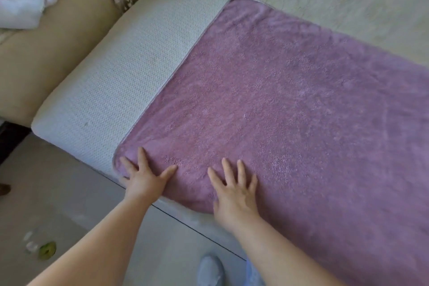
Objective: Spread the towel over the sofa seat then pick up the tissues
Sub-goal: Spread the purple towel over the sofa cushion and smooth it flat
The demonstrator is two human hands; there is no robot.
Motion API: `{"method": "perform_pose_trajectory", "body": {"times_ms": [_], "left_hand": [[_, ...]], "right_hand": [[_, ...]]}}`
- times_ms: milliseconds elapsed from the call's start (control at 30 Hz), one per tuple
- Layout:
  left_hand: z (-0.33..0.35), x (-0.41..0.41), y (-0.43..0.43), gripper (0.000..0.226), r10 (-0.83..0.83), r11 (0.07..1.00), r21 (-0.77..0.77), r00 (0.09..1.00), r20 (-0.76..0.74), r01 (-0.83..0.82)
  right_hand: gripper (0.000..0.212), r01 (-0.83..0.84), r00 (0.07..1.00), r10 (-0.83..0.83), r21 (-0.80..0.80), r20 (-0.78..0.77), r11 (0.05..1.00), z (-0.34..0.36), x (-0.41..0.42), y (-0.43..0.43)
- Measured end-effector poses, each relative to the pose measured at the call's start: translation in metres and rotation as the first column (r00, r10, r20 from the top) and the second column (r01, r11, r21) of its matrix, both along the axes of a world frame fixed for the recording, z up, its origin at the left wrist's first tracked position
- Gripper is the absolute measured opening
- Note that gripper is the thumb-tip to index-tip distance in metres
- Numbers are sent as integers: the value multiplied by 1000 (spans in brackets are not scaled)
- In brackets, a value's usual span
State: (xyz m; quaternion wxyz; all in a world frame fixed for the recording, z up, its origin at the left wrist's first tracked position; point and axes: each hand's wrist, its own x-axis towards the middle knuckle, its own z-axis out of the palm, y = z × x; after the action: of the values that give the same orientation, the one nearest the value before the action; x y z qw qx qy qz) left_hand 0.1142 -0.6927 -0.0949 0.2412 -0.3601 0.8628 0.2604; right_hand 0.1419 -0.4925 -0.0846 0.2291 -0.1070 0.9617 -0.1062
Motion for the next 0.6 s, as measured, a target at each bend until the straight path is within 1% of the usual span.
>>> {"method": "perform_pose_trajectory", "body": {"times_ms": [33, 67, 100, 133, 167, 200, 233, 267, 300, 333, 367, 433, 467, 500, 533, 567, 600], "left_hand": [[0, 3, 0, 102, 97, 995, 35, 995, 11, -97], [0, 4, 0, 98, 165, 986, 16, 986, 8, -165], [2, 7, 4, 92, 166, 984, -64, 986, -10, -167], [4, 8, 11, 85, 92, 979, -177, 994, -52, -100], [5, 8, 20, 79, -49, 962, -273, 993, -110, 18], [7, 8, 31, 74, -224, 930, -332, 959, -171, 158], [10, 6, 44, 72, -387, 888, -351, 894, -225, 296], [10, 5, 58, 71, -531, 828, -356, 809, -251, 433], [7, 6, 73, 71, -643, 756, -363, 721, -259, 545], [3, 11, 85, 69, -743, 665, -374, 621, -249, 646], [-1, 17, 95, 68, -829, 558, -386, 518, -211, 735], [-10, 41, 103, 72, -930, 361, -409, 356, -90, 838], [-13, 54, 102, 77, -951, 297, -406, 304, -48, 865], [-15, 68, 103, 81, -966, 247, -394, 256, -32, 885], [-13, 77, 101, 83, -975, 218, -384, 218, -44, 897], [-12, 80, 98, 83, -979, 204, -403, 191, -72, 892], [-8, 77, 104, 84, -979, 204, -431, 178, -101, 879]], "right_hand": [[79, -65, 998, 65, -5, 7, 998, 0, 19, 2], [77, -168, 985, 169, -29, 25, 985, 4, 37, 0], [70, -257, 962, 261, -60, 74, 965, 11, 54, -2], [61, -297, 948, 306, -96, 91, 950, 12, 61, -2], [56, -246, 966, 255, -140, 44, 959, 14, 57, 2], [54, -117, 993, 119, -147, 1, 982, 15, 46, 6], [57, -4, 998, -5, -141, -62, 990, 13, 33, 12], [63, 93, 987, -107, -115, -123, 989, 14, 20, 20], [68, 159, 980, -167, -71, -109, 985, 10, 15, 28], [72, 206, 978, -207, -30, -34, 978, 6, 18, 33], [76, 209, 978, -209, -3, 11, 978, 2, 30, 35], [82, 108, 993, -110, 39, 45, 993, 3, 68, 36], [79, 73, 995, -72, -10, 68, 997, 3, 89, 37], [71, 47, 997, -43, -60, 63, 997, 3, 106, 42], [61, 31, 999, -28, -103, 33, 994, 3, 114, 48], [53, 42, 998, -48, -155, -35, 987, 2, 110, 57], [49, 100, 986, -121, -175, -117, 980, 6, 98, 70]]}}
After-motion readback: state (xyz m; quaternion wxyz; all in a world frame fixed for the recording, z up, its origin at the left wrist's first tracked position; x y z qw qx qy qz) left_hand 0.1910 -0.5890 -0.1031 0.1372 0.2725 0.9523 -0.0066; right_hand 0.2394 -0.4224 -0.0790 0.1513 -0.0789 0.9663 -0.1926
